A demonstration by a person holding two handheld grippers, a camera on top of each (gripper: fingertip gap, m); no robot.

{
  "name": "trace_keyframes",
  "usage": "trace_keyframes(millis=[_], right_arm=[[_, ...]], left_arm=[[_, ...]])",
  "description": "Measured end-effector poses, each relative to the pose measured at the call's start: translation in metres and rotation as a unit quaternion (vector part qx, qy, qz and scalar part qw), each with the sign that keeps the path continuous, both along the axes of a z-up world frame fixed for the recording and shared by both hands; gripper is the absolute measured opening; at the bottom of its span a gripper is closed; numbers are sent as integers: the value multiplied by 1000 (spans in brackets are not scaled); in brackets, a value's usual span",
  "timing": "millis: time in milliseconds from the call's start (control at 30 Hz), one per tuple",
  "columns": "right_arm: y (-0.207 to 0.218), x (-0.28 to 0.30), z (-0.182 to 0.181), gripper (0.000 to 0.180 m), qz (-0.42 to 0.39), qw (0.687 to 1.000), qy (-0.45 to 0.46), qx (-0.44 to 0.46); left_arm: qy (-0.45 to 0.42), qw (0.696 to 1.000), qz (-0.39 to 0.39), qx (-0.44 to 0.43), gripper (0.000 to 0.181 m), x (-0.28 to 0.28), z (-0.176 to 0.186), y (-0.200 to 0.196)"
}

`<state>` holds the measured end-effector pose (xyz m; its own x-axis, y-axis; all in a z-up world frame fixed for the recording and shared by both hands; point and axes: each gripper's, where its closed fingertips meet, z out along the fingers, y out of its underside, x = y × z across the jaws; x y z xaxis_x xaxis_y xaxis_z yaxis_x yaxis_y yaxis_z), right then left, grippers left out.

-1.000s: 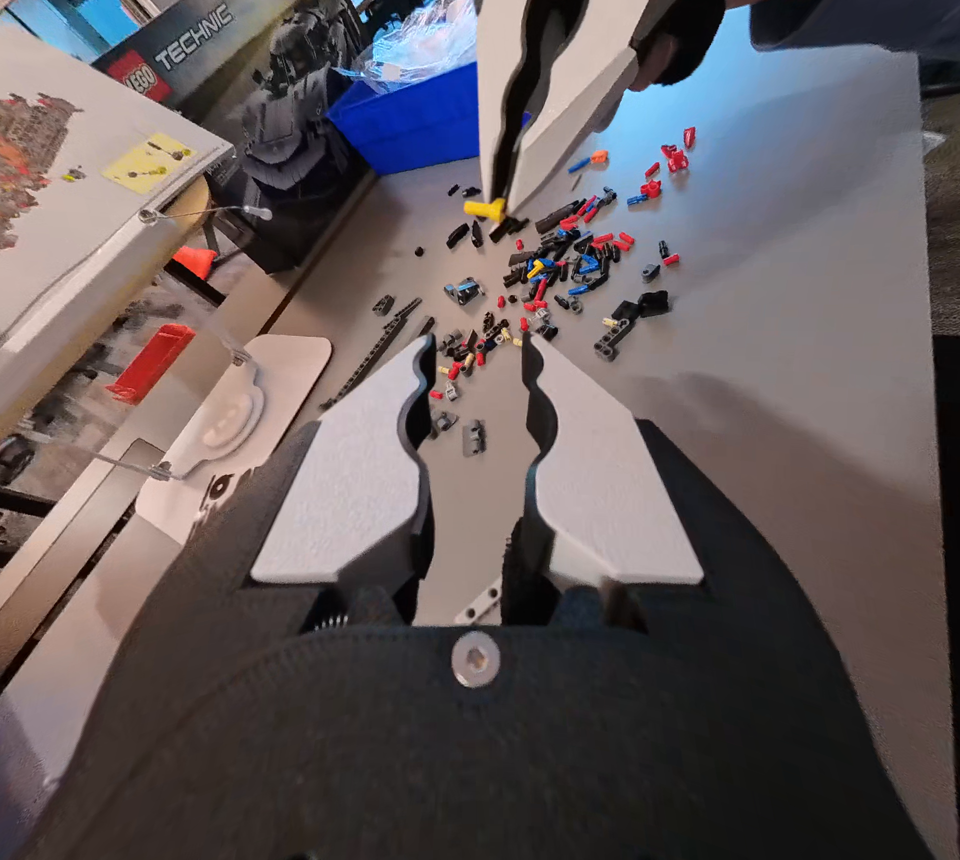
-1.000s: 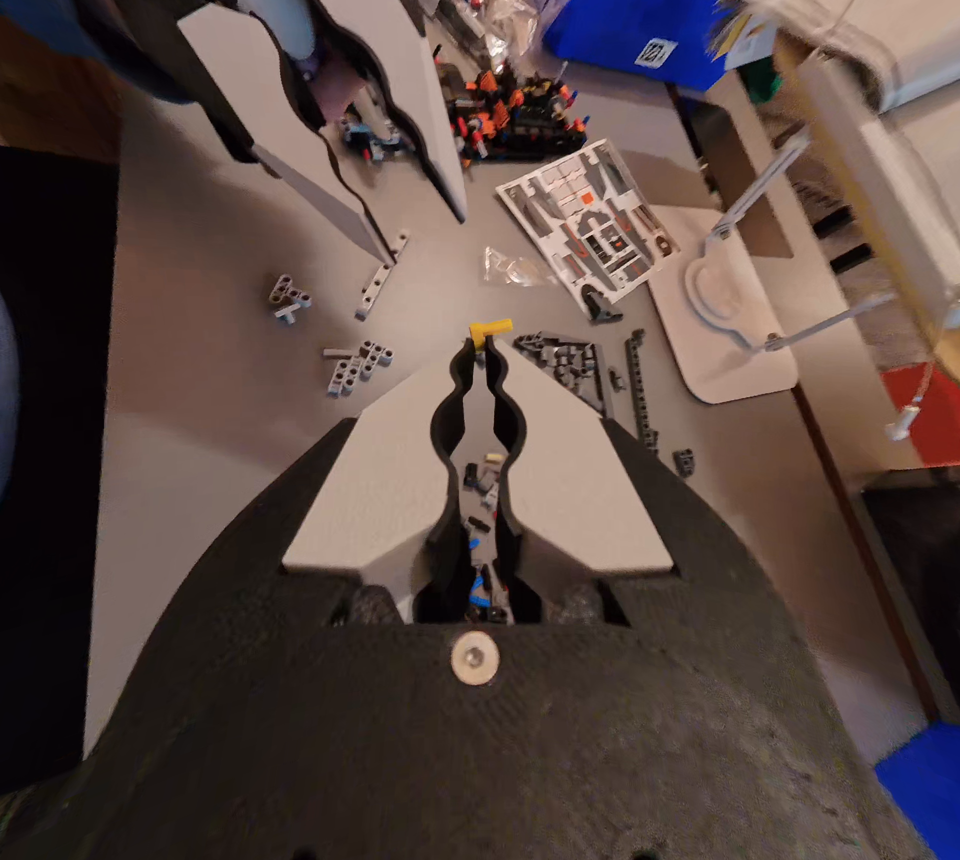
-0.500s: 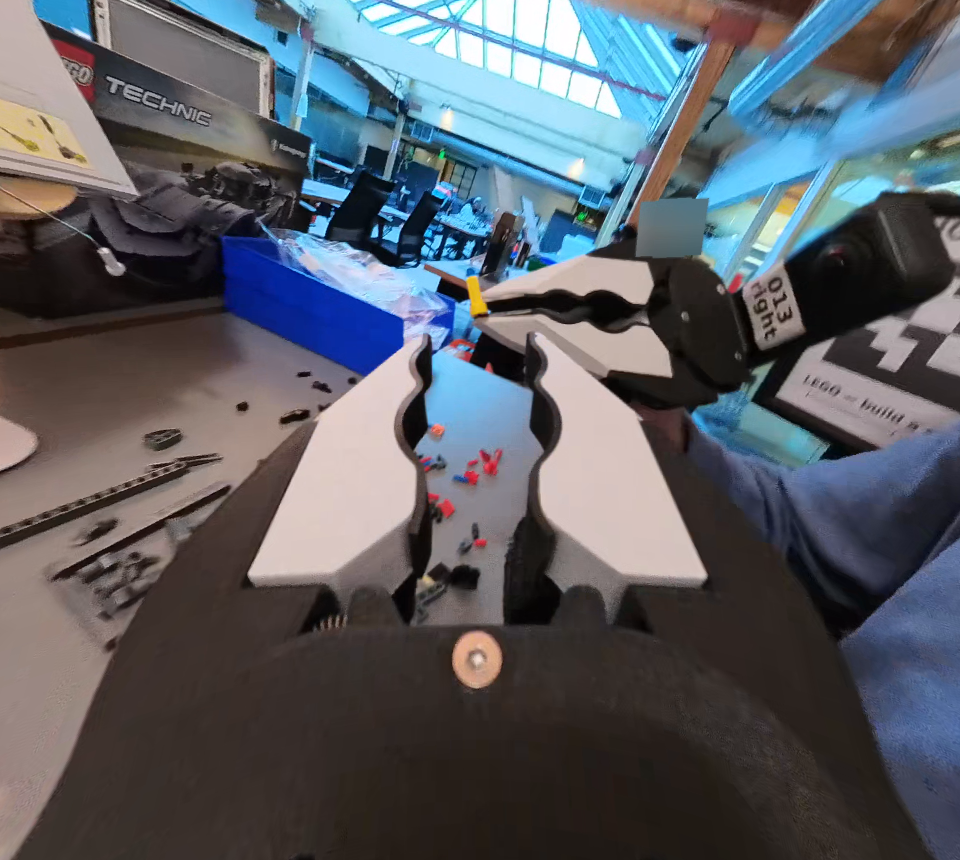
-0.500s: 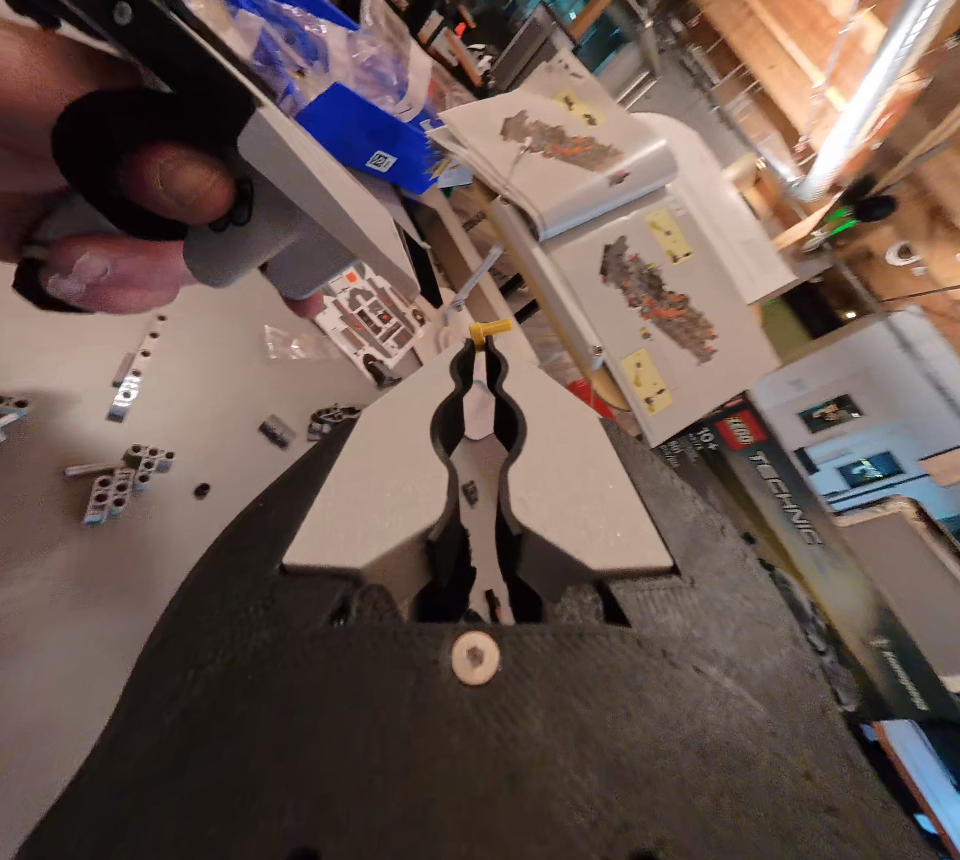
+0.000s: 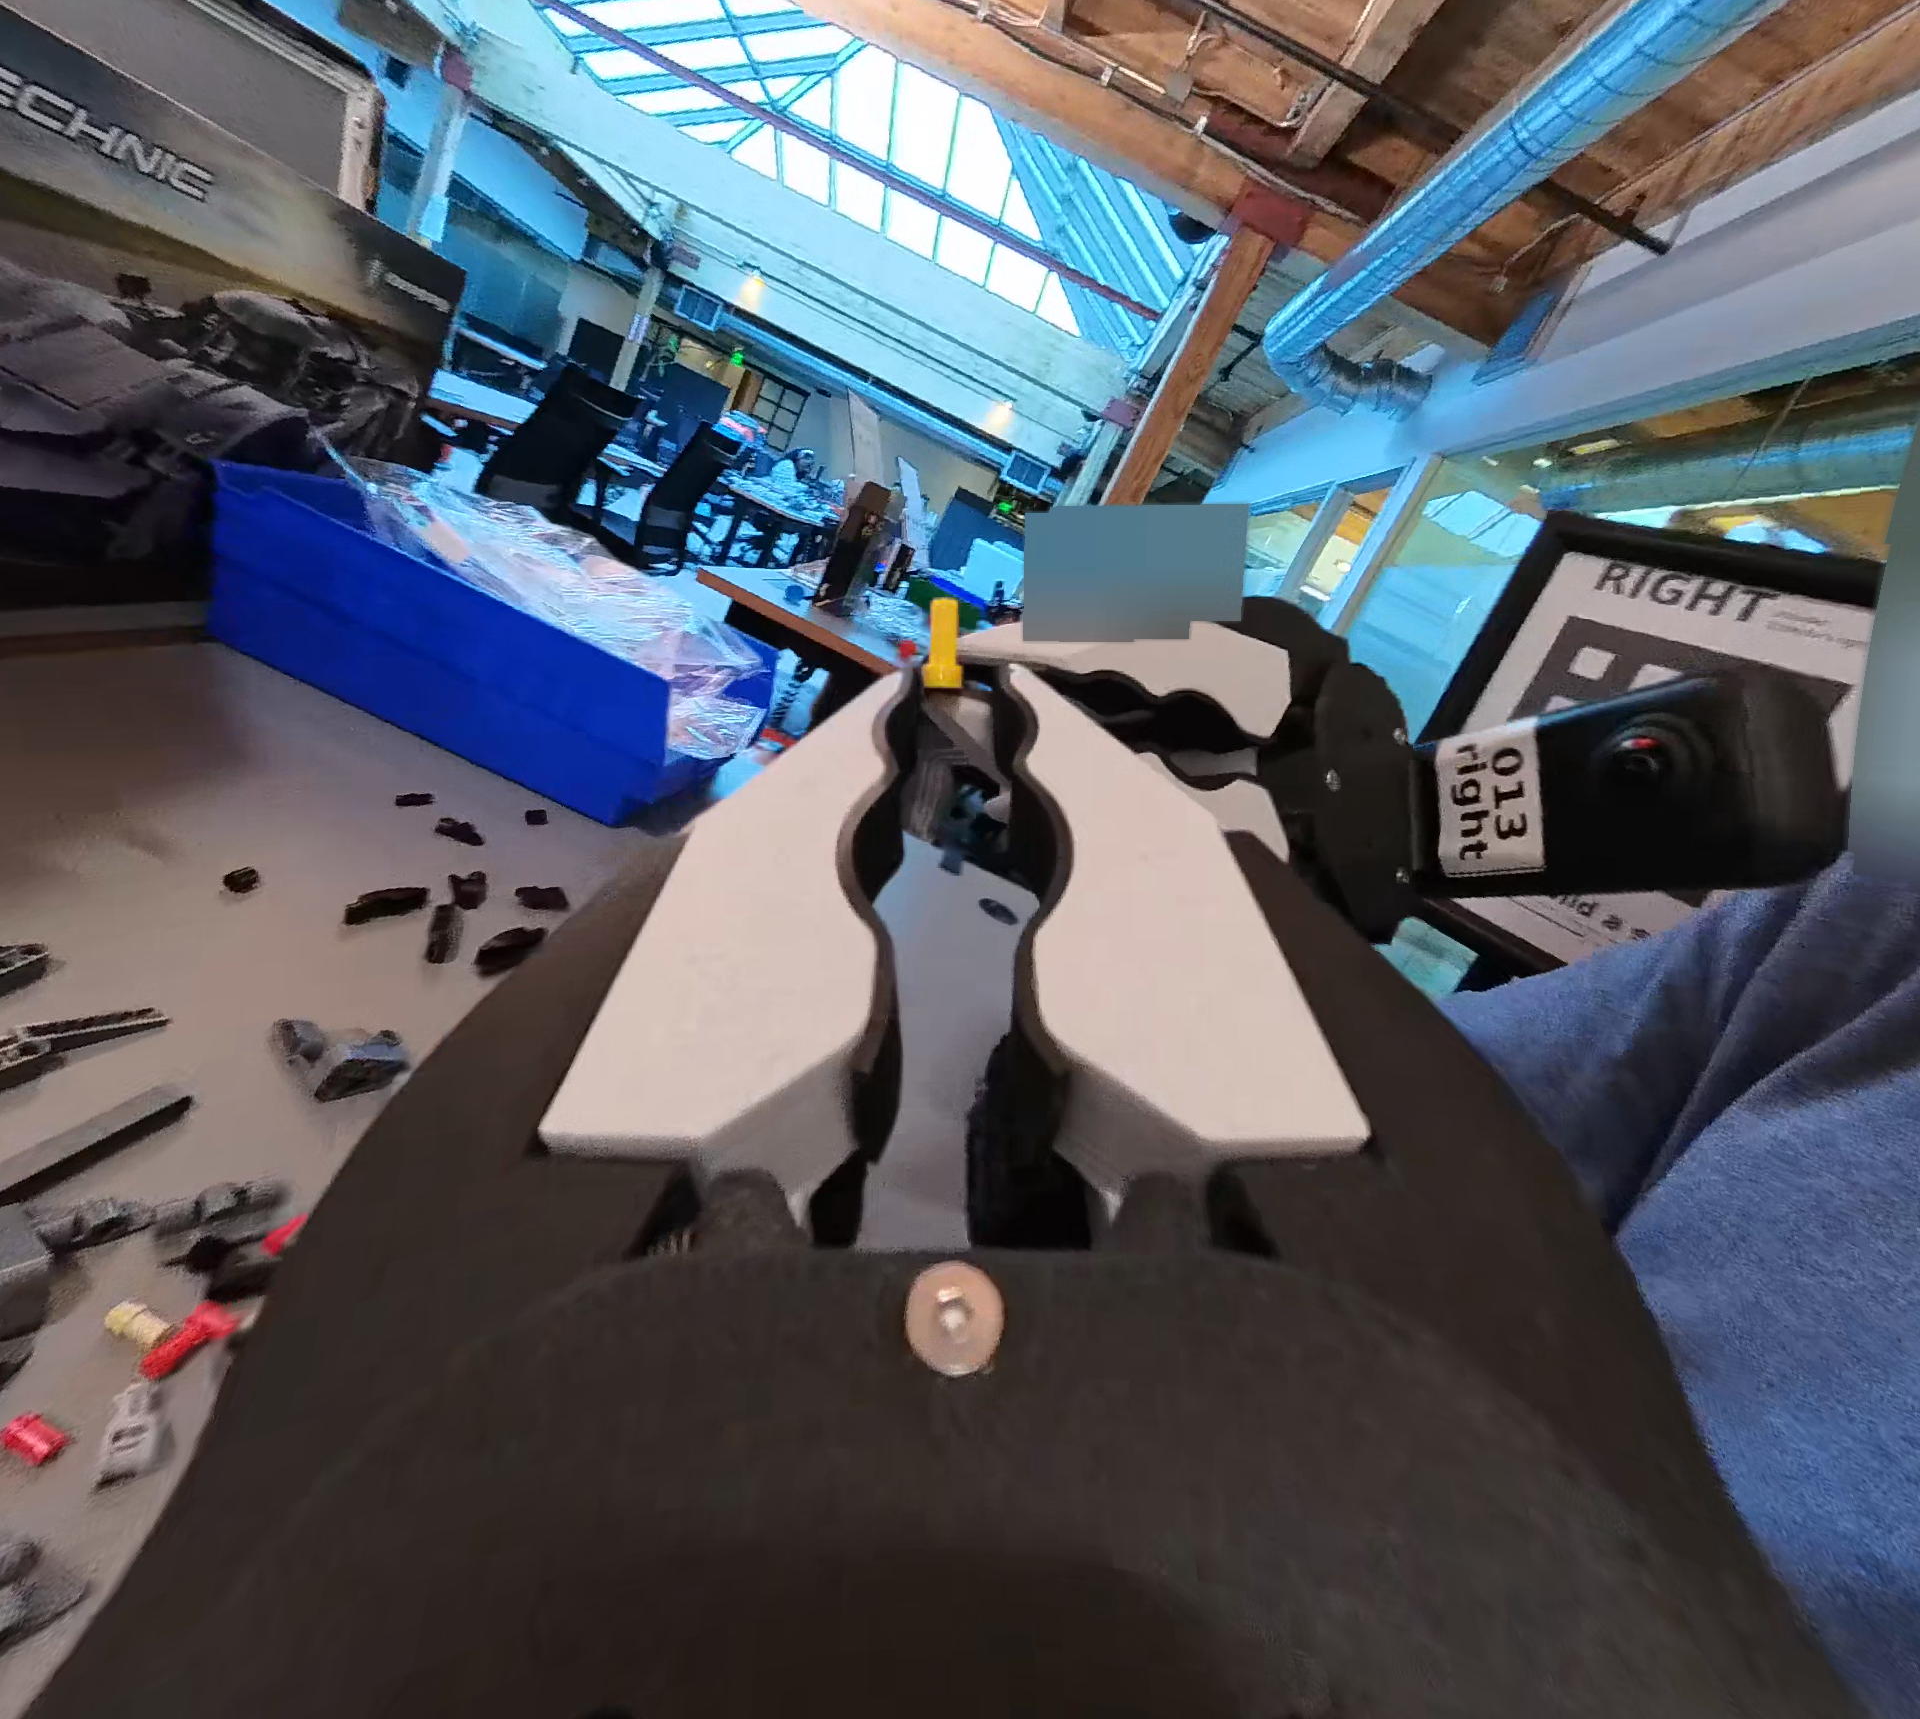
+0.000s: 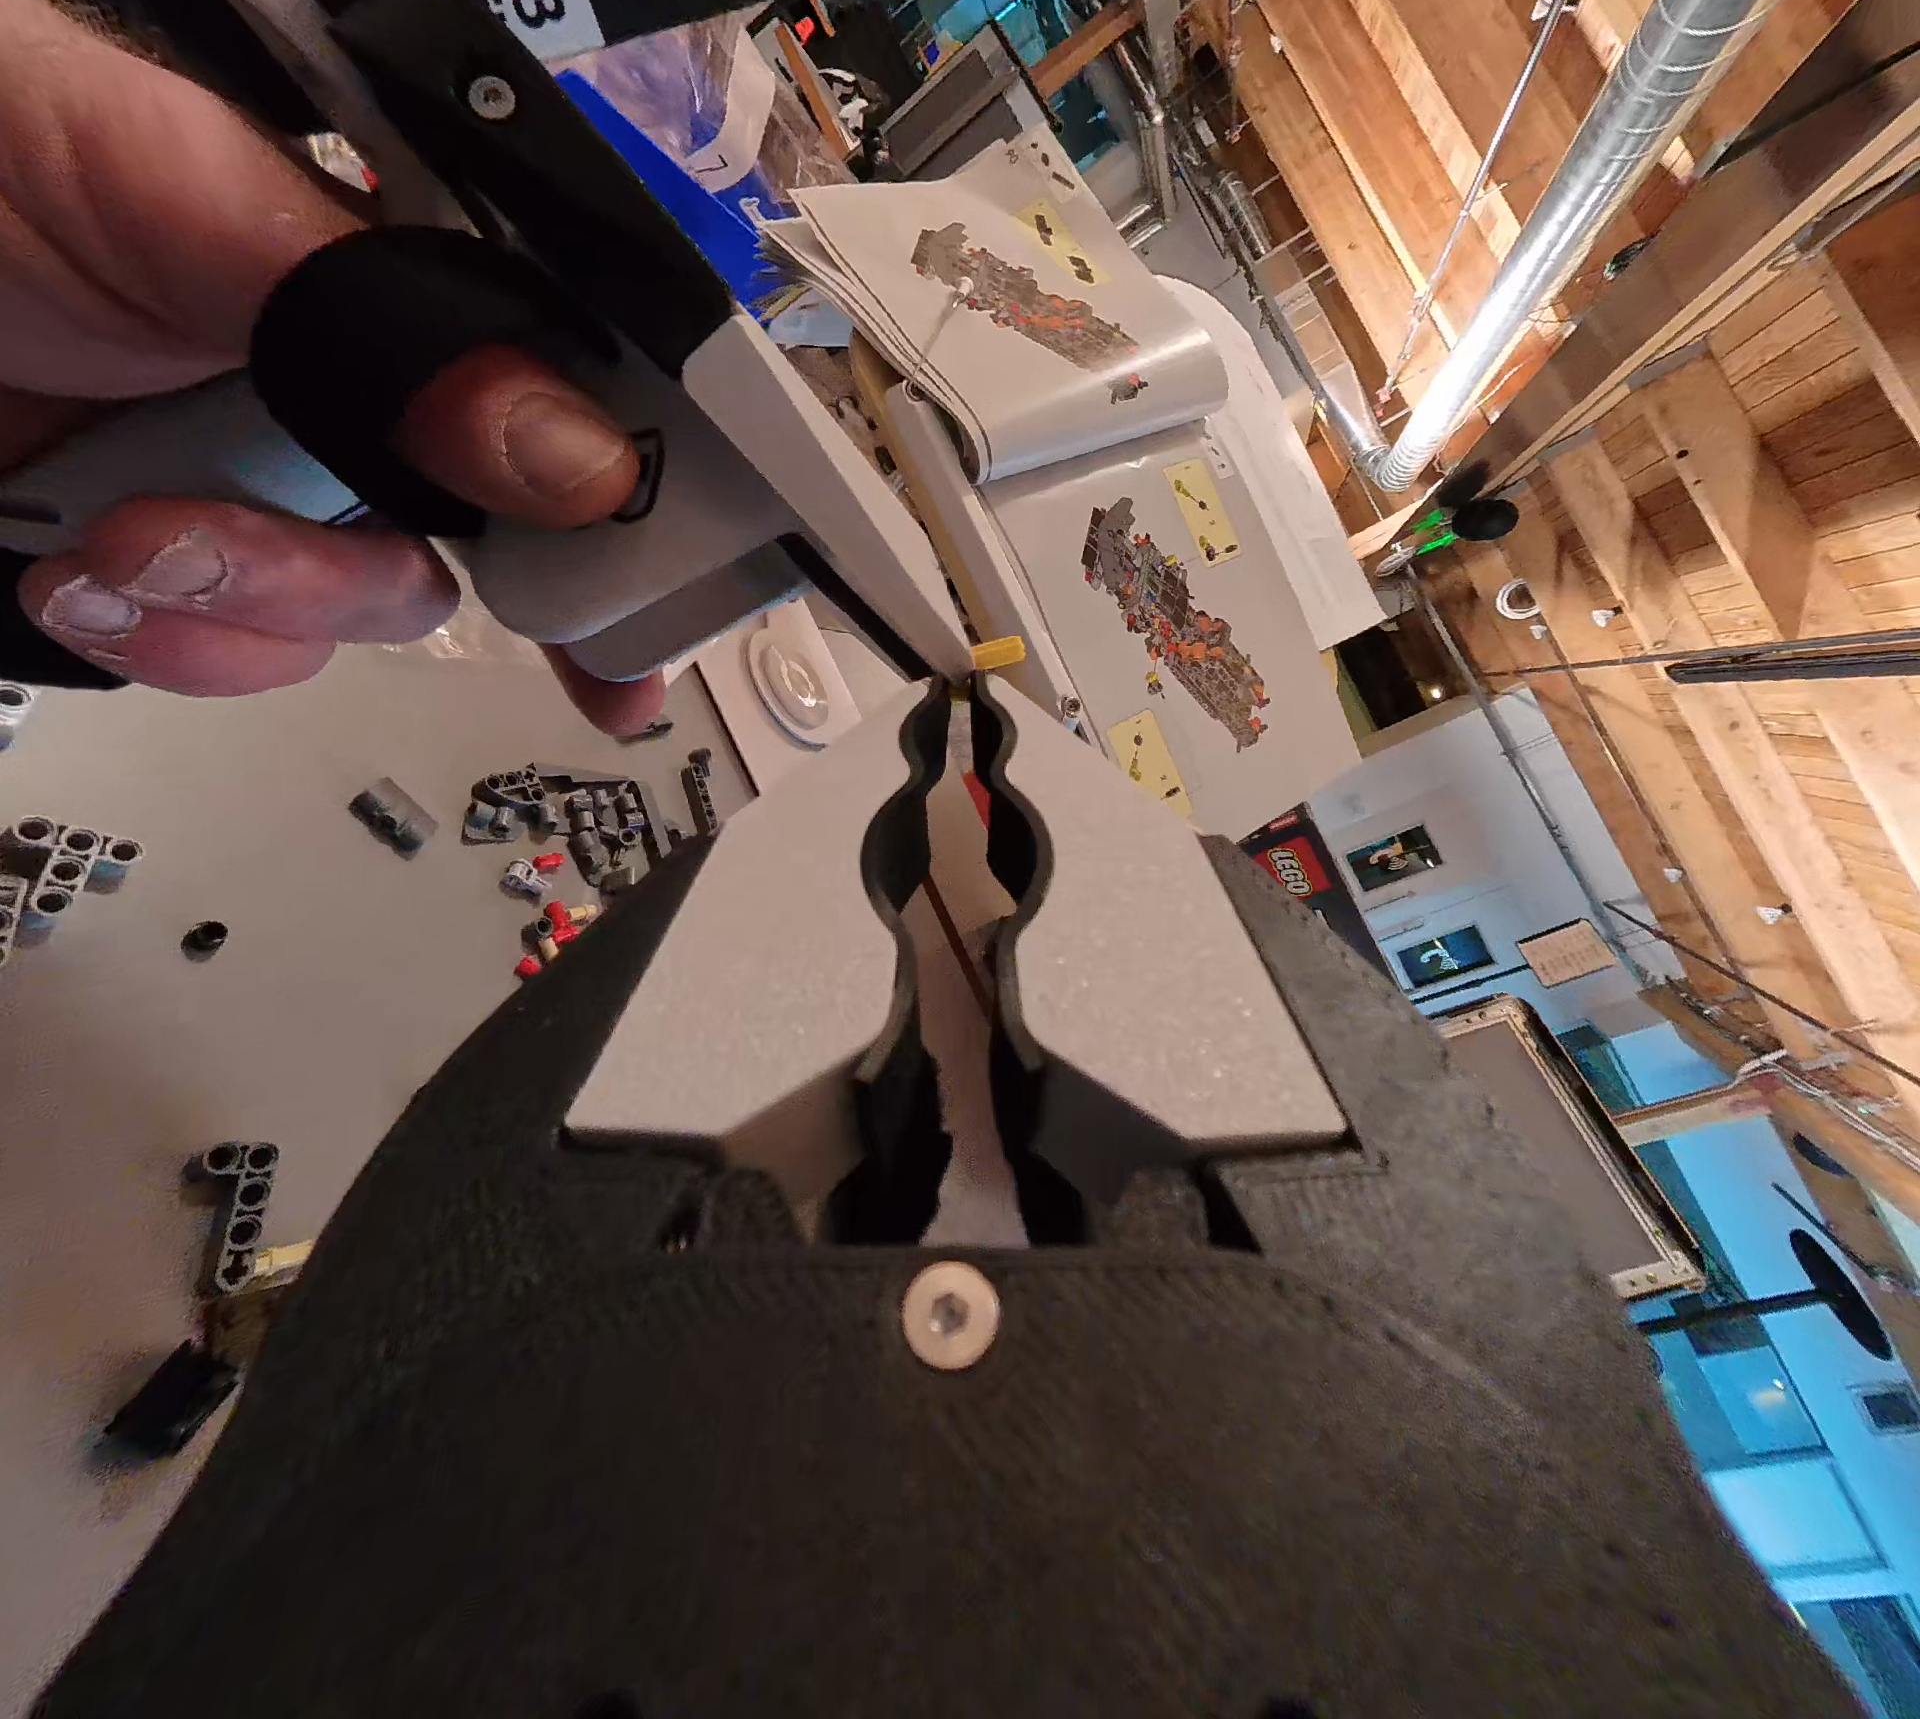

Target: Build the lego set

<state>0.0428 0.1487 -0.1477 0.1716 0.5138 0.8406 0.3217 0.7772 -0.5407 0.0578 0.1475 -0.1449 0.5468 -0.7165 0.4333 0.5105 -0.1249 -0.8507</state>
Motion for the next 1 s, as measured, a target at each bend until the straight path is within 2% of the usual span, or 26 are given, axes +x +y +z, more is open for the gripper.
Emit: trace_keyframes(millis=[67, 300, 467, 733, 867, 1000], right_arm=[[-1, 0, 0, 1, 0, 1000, 2, 12], [-1, 1, 3, 2, 5, 999, 6, 31], [-4, 5, 6, 16, 20, 1000, 5, 19], [45, 44, -3, 14, 13, 989, -54, -138], [75, 69, -32, 11, -9, 965, -130, -227], [91, 87, -76, 10, -3, 920, -205, -333]], left_arm=[[-15, 1000, -11, -1, 6, -1, 0, 1], [-20, 1000, -17, 5, 5, -4, 1, 3], [2, 1000, 1, -12, 5, -16, -1, 4], [139, 988, -9, -60, 6, -32, -17, -5], [218, 971, -17, -93, 6, -34, -42, -23], [263, 957, -7, -119, 5, -38, -71, -40]])
